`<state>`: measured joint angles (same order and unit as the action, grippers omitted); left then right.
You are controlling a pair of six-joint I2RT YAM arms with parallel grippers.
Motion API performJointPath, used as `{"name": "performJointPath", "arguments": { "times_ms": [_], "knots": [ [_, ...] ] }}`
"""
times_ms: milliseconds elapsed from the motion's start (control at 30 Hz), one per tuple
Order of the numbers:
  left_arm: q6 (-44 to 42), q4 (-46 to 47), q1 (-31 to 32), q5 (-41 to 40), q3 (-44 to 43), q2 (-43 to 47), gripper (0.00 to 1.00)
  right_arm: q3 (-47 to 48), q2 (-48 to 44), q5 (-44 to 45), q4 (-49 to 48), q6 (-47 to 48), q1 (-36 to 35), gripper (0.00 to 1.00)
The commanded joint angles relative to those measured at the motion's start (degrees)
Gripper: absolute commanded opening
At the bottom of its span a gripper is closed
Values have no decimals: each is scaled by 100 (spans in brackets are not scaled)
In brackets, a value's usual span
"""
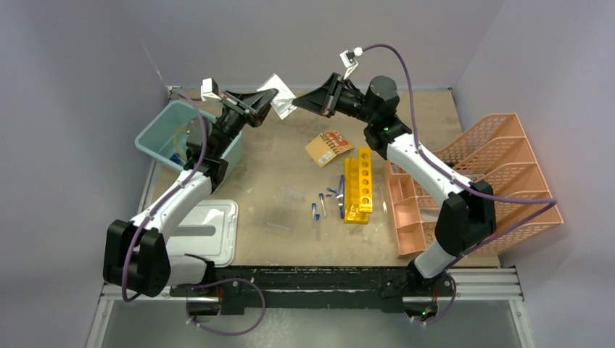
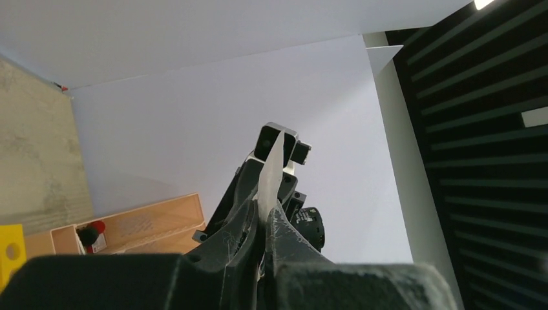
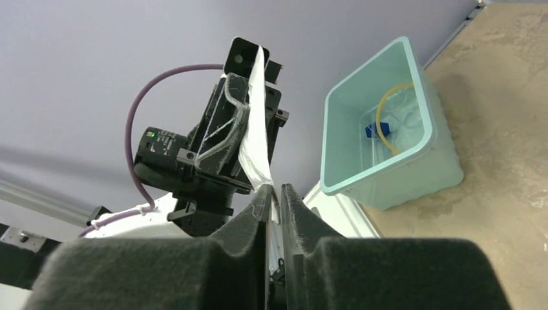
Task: Organize the chemistry lab equipment
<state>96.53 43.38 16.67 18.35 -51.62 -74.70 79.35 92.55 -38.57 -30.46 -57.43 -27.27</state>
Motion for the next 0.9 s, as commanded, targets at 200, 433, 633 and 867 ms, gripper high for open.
{"name": "performJointPath", "arguments": {
  "times_ms": [200,433,633,867],
  "knots": [
    [-2798,-3924,-490,-797,-1187,523,0,119,-569,873,1512,1436,0,60],
    [-4612,-7033,-1893,-1943,-2240,251,0,192,-699,1675,2695,2501,2,62],
    [-5090,-7867,-2295,-2431,-2456,-568,0,1,-613,1875,3028,2716,1,62],
    [-5121,-7572,-2401,-2255,-2483,-1665,0,101,-286,2025,3320,3038,1,62]
  ]
}}
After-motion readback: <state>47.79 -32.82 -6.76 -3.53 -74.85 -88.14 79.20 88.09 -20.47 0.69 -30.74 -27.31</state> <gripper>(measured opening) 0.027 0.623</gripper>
